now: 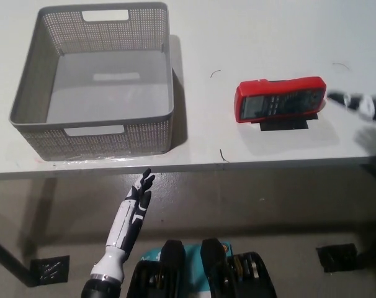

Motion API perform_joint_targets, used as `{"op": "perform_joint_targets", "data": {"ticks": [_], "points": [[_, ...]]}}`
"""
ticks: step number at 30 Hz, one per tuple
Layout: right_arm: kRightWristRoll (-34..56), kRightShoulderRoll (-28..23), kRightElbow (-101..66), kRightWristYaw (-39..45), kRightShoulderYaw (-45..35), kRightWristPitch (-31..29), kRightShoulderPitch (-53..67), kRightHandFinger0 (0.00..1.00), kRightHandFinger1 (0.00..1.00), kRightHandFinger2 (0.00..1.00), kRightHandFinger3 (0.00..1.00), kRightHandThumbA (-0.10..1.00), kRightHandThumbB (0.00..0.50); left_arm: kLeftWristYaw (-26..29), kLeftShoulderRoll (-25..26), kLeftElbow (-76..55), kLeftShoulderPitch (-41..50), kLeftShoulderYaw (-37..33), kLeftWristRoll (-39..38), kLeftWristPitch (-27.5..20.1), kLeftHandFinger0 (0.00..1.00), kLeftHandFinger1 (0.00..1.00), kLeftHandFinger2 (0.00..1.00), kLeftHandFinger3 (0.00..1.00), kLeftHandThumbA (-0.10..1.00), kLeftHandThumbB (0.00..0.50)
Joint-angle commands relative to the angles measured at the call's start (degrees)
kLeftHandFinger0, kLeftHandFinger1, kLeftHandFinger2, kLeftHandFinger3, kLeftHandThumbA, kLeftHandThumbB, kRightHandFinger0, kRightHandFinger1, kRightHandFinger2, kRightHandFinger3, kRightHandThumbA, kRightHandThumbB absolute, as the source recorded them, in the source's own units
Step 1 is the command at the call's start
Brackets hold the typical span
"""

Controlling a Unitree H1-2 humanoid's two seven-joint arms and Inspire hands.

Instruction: Use the right hand to pick up a multimeter on the right side and put it into a container on the left side

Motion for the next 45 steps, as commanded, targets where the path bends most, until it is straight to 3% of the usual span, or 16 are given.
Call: {"op": "perform_joint_targets", "data": {"ticks": [1,4,7,10,15,16,22,27,31,35,39,42,45], "points": [[-8.42,-8.91,11.59,22.7,10.51,19.27,-24.67,1.0,1.0,1.0,1.0,1.0,0.42,-0.36,0.5,-0.24,-0.8,-0.7,-0.53,-4.31,1.0,1.0,1.0,1.0,1.0,0.229],[-9.01,-7.02,21.61,23.49,14.2,17.07,-31.02,1.0,1.0,1.0,1.0,1.0,0.391,-0.8,0.26,0.25,-0.15,-0.94,-1.12,-4.83,1.0,1.0,1.0,1.0,1.0,0.246],[-11.09,-5.48,29.53,23.52,17.6,15.23,-35.32,1.0,1.0,1.0,1.0,1.0,0.397,-1.04,0.18,-0.03,0.7,-1.15,-1.19,-4.76,1.0,1.0,1.0,1.0,1.0,0.263],[-12.18,-3.83,35.54,23.54,20.23,15.57,-38.38,1.0,1.0,1.0,1.0,1.0,0.444,-1.2,0.29,-0.99,1.97,-1.63,-0.53,-4.36,1.0,1.0,1.0,1.0,1.0,0.271],[-13.25,-1.48,45.38,23.2,24.7,13.91,-42.48,1.0,1.0,1.0,1.0,0.96,0.451,-0.64,0.52,-0.96,3.17,-2.36,0.77,-4.61,1.0,1.0,1.0,1.0,1.0,0.286],[-14.75,-0.83,48.84,24.7,27.25,13.49,-44.13,1.0,1.0,1.0,1.0,0.96,0.483,-0.56,0.6,-1.26,3.36,-2.51,0.89,-4.45,1.0,1.0,1.0,1.0,1.0,0.274],[-16.35,1.33,59.87,30.46,34.72,12.31,-48.92,1.0,1.0,1.0,1.0,0.89,0.5,-0.59,0.76,-1.16,3.36,-2.97,0.55,-4.06,1.0,1.0,1.0,1.0,1.0,0.272],[-17.48,2.4,65.94,34.88,40.05,9.06,-51.32,1.0,1.0,1.0,1.0,0.91,0.5,-0.63,0.96,-0.52,2.96,-3.1,0.4,-4.52,1.0,1.0,1.0,1.0,1.0,0.264],[-14.49,3.68,68.42,38.75,39.35,10.42,-51.56,1.0,1.0,1.0,1.0,0.77,0.5,-0.85,1.18,-0.65,3.12,-3.08,0.22,-4.09,1.0,1.0,1.0,1.0,1.0,0.27],[-13.39,4.39,69.29,41.47,38.46,10.16,-51.32,1.0,1.0,1.0,1.0,0.74,0.5,-0.61,1.18,-0.7,3.1,-3.14,0.57,-3.93,1.0,1.0,1.0,1.0,1.0,0.269],[-12.8,5.14,69.68,43.73,38.09,9.53,-50.92,1.0,1.0,1.0,1.0,0.74,0.5,-0.45,1.09,-0.39,2.96,-3.34,0.88,-4.14,1.0,1.0,1.0,1.0,1.0,0.263],[-13.14,5.93,70.78,44.62,38.79,5.23,-50.7,1.0,1.0,1.0,1.0,0.8,0.5,-0.45,1.2,-0.05,2.71,-3.35,0.9,-4.17,1.0,1.0,1.0,1.0,1.0,0.265],[-13.45,6.98,70.93,45.13,38.6,6.06,-50.07,1.0,1.0,1.0,1.0,0.79,0.5,-0.46,1.21,-0.01,2.72,-3.31,0.8,-3.92,1.0,1.0,1.0,1.0,1.0,0.269]]}}
